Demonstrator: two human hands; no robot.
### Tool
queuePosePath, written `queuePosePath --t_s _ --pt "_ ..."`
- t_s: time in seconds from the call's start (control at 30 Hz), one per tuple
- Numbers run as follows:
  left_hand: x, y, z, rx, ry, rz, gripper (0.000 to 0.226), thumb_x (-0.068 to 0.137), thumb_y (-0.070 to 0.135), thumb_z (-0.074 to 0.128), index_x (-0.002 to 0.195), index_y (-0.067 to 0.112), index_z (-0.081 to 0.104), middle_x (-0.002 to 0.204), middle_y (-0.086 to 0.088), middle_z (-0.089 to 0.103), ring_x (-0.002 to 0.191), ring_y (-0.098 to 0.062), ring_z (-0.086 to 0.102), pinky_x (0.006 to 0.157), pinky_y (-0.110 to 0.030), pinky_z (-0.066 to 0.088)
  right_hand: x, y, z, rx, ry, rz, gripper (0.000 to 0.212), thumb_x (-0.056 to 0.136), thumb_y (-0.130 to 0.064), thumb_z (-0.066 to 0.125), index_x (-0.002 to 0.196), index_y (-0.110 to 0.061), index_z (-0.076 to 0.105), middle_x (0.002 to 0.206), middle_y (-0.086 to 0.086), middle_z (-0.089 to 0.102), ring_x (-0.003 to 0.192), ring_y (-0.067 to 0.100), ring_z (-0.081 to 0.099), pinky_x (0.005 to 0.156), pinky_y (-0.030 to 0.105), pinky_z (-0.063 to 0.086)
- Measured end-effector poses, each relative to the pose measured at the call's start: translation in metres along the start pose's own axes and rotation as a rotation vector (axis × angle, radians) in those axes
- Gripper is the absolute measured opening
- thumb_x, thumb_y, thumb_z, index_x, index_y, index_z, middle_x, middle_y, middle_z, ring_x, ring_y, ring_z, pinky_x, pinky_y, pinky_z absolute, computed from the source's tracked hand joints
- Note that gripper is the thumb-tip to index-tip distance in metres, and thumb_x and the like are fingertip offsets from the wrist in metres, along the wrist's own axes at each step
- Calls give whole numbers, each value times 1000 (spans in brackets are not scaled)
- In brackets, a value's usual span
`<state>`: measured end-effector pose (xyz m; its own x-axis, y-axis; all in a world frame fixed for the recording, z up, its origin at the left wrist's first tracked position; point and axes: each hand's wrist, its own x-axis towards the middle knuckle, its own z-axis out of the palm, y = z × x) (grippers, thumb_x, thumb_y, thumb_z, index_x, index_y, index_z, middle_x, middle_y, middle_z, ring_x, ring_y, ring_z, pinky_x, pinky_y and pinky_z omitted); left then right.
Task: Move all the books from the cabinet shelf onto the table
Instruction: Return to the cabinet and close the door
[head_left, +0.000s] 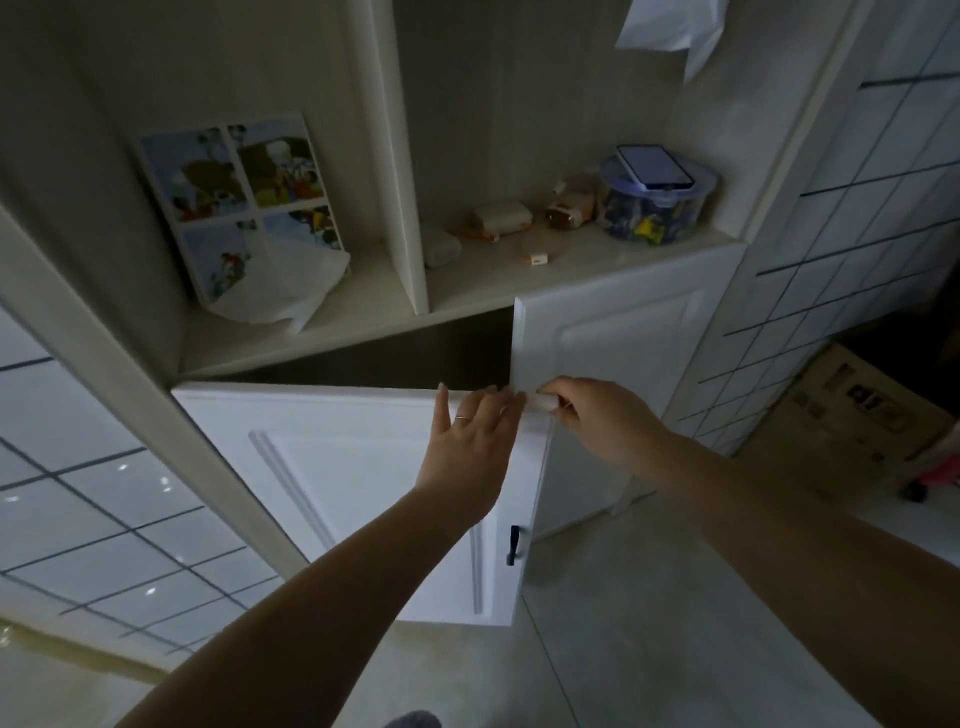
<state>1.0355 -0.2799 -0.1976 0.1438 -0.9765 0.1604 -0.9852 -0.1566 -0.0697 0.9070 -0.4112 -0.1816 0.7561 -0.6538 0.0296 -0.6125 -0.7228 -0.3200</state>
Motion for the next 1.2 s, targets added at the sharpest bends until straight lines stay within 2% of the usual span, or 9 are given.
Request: queuePosePath --t_s 0.13,0.33,0.5,0.57,0.67,0.73,1.0,1.1,1.2 --pt "22 -18 7 53 -14 66 74 96 16 42 150 18 -9 161 -4 -2 148 -25 -5 111 -53 -14 28 7 -8 8 -17 3 34 93 -22 51 127 -20 55 113 5 64 99 23 60 87 38 50" --pt "48 -26 16 40 -3 31 73 96 17 42 150 16 -6 161 -5 -1 148 -26 -4 113 -51 -11 65 15 -12 -26 40 -32 33 89 -30 59 120 -19 62 111 5 56 98 21 56 78 28 44" --pt "73 -30 21 36 19 -51 72 93 14 41 151 15 -2 161 -5 3 148 -25 1 113 -51 -11 98 25 -12 -54 123 -124 38 83 -27 67 120 -15 63 121 7 53 114 24 50 91 32 44" --pt "83 -29 23 57 14 -91 76 89 15 50 151 13 7 160 -6 12 147 -25 10 114 -53 -4 111 31 -13 -87 156 -169 47 80 -28 70 123 -12 60 126 13 53 120 31 49 97 39 43" --pt "95 -30 28 122 5 -146 85 63 18 75 141 10 42 145 -8 46 134 -27 42 110 -56 24 131 39 -14 -161 165 -200 61 79 -36 70 131 -10 52 136 16 47 129 35 43 105 45 36" --pt "103 -32 35 141 21 -168 86 56 19 78 136 8 49 140 -9 52 129 -27 49 106 -57 31 144 43 -12 -165 151 -204 66 80 -41 68 134 -10 48 139 16 46 130 35 42 107 48 36" --pt "121 -39 42 171 24 -228 83 63 19 72 140 8 42 142 -12 49 130 -31 47 107 -58 29 175 52 -8 -152 123 -235 58 82 -46 63 130 -15 53 134 8 52 123 30 50 102 53 37" --pt "127 -40 43 188 15 -245 76 69 19 62 141 9 40 143 -11 47 132 -30 45 108 -56 27 182 51 -10 -109 125 -244 53 82 -41 65 127 -15 56 129 8 53 120 28 50 103 48 37" --pt "132 -43 43 177 32 -261 71 69 17 51 139 9 43 140 -10 51 130 -29 48 106 -57 31 187 51 -9 -28 152 -259 48 79 -34 70 121 -11 61 121 10 57 112 29 53 98 42 42"
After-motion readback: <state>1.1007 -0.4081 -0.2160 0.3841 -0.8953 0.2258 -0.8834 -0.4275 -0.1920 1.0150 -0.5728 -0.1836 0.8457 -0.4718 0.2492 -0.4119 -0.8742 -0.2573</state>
